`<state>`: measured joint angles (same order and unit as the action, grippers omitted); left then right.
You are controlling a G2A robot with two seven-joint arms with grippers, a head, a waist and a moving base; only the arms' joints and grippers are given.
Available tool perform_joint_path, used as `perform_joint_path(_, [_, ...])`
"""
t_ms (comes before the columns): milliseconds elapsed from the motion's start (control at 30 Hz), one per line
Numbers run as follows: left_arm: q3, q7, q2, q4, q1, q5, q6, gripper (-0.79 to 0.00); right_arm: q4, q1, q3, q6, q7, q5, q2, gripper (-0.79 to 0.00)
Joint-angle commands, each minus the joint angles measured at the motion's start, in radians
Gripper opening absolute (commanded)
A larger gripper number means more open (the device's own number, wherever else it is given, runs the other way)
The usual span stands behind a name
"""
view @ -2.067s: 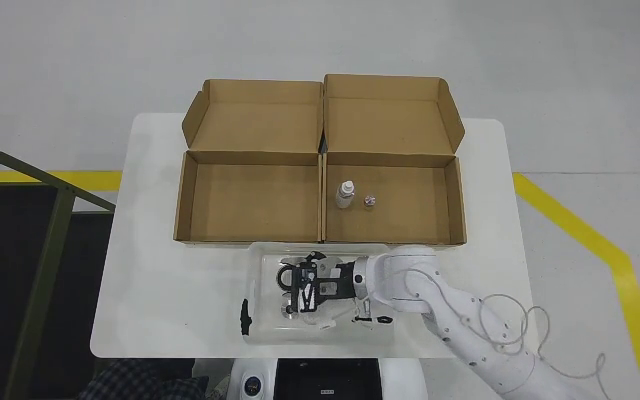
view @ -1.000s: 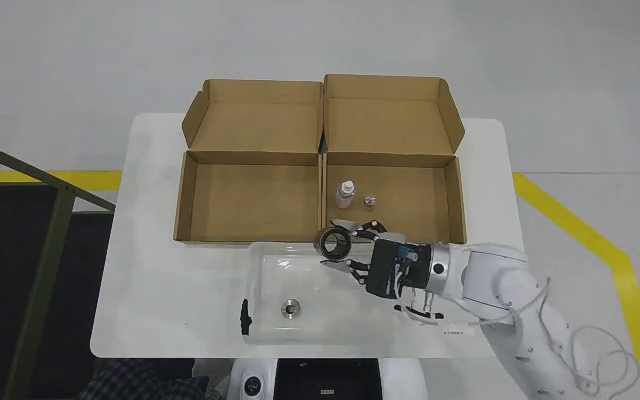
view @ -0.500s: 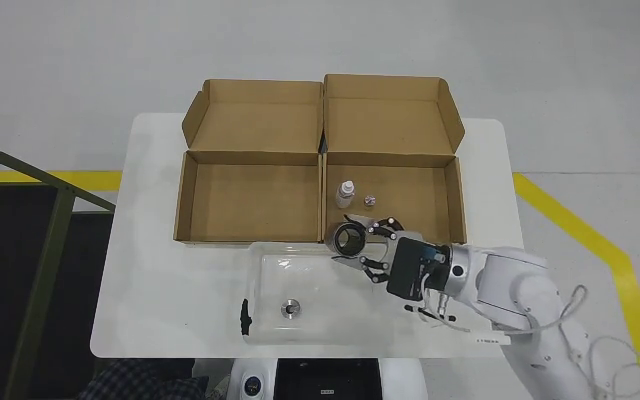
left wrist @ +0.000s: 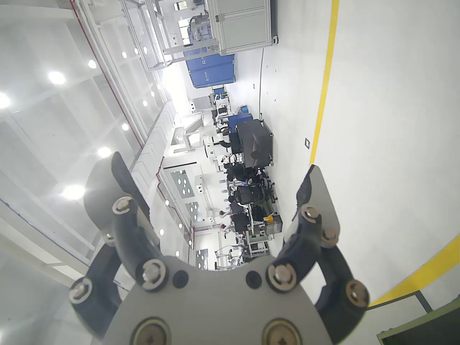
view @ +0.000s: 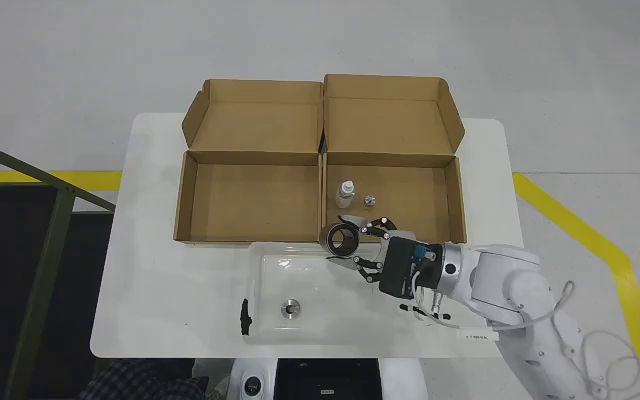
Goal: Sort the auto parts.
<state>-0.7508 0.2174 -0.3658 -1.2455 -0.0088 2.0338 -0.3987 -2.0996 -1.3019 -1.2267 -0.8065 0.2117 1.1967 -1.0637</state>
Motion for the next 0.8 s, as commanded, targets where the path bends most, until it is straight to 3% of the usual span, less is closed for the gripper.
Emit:
perform_joint_path(0, [0.000, 0.000, 0.000, 0.000, 0.000, 0.000, 0.000, 0.000, 0.009, 0.018, 0.024, 0.006, 0.019, 0.011, -0.002, -0.785])
perform_joint_path(300, [0.000, 0.000, 0.000, 0.000, 0.000, 0.000, 0.000, 0.000, 0.067, 0.117, 0.153, 0.054, 0.071, 0.023, -0.023, -0.785])
perform_joint_path(767, [0.000, 0.000, 0.000, 0.000, 0.000, 0.000, 0.000, 0.000, 0.242, 0.315, 0.348, 0.219, 0.189, 0.025, -0.083, -0.785])
